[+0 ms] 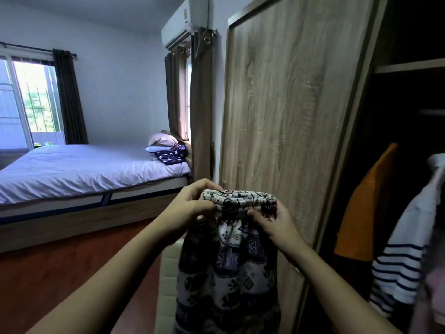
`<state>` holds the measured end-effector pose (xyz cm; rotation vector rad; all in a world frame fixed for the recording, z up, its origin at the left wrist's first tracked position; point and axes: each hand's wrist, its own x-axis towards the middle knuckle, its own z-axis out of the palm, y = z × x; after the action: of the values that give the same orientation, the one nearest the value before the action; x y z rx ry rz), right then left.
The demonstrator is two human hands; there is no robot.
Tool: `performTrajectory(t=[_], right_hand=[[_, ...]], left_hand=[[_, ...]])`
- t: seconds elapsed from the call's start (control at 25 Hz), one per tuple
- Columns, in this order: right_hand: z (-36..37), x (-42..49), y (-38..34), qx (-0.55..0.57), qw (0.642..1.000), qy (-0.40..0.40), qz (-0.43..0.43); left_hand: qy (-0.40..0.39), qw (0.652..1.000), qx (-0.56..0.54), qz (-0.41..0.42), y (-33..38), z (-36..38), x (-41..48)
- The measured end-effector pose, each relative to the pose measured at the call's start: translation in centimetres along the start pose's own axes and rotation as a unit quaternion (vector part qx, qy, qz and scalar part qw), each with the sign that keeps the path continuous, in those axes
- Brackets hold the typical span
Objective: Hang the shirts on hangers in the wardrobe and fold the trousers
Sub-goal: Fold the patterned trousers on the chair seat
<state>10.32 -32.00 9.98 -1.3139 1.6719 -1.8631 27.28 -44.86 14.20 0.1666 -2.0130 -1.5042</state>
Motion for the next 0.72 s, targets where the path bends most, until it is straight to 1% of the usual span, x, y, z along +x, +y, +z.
performTrajectory(t=[0.04,0.08,0.12,0.16,0.2,0.24,0.28,0.36,0.4,0.48,0.52,0.6,0.64,0.68,0.72], right_hand=[[0.1,0.1,-0.4,-0.01,1.0,0.0,-0.022],[0.2,0.2,-0.8,-0.031,0.999,-0.005,-0.044],[0.4,0.3,-1.2,-0.051,0.997,-0.016,-0.056],[0.6,0.2,-1.7,-0.074,0.995,-0.023,-0.064],[0.8,0.1,-2.1,-0.09,0.993,-0.022,-0.072],[0.9,0.1,-2.3,-0.101,0.992,-0.012,-0.072],[0.9,0.1,-2.6,-0.102,0.992,-0.005,-0.069],[0.8,0.1,-2.9,-0.101,0.993,-0.009,-0.065],[0.6,-0.1,-2.8,-0.089,0.994,-0.019,-0.061],[0.3,-0.4,-2.3,-0.05,0.997,-0.03,-0.046],[0.1,-0.6,-2.0,-0.035,0.998,-0.037,-0.033],[-0.5,-1.2,-1.4,-0.032,0.997,-0.064,0.005],[-0.9,-1.4,-0.9,-0.037,0.996,-0.081,0.023],[-1.3,-1.7,-0.4,-0.044,0.994,-0.096,0.035],[-1.7,-1.9,0.2,-0.053,0.992,-0.102,0.042]], left_hand=[[0.021,0.997,0.071,0.008,0.0,-0.6,0.0],[0.044,0.985,0.163,0.022,0.1,-1.1,0.2],[0.056,0.964,0.258,0.036,0.2,-1.4,0.2],[0.059,0.933,0.352,0.047,0.2,-1.5,0.3],[0.066,0.901,0.425,0.06,0.5,-1.2,0.3],[0.079,0.877,0.468,0.078,0.5,-0.8,0.4],[0.095,0.867,0.479,0.101,0.7,-0.4,0.3],[0.116,0.864,0.476,0.118,0.7,0.1,0.0],[0.111,0.862,0.481,0.113,0.5,0.2,-0.1],[0.068,0.851,0.514,0.085,-0.1,0.2,-0.1],[0.04,0.837,0.542,0.065,-0.2,0.2,0.0],[0.002,0.79,0.61,0.052,-0.3,0.5,0.7],[-0.007,0.766,0.639,0.068,-0.3,0.9,1.0],[-0.018,0.749,0.657,0.089,-0.3,1.4,1.3],[-0.029,0.746,0.658,0.102,-0.3,1.9,1.4]])
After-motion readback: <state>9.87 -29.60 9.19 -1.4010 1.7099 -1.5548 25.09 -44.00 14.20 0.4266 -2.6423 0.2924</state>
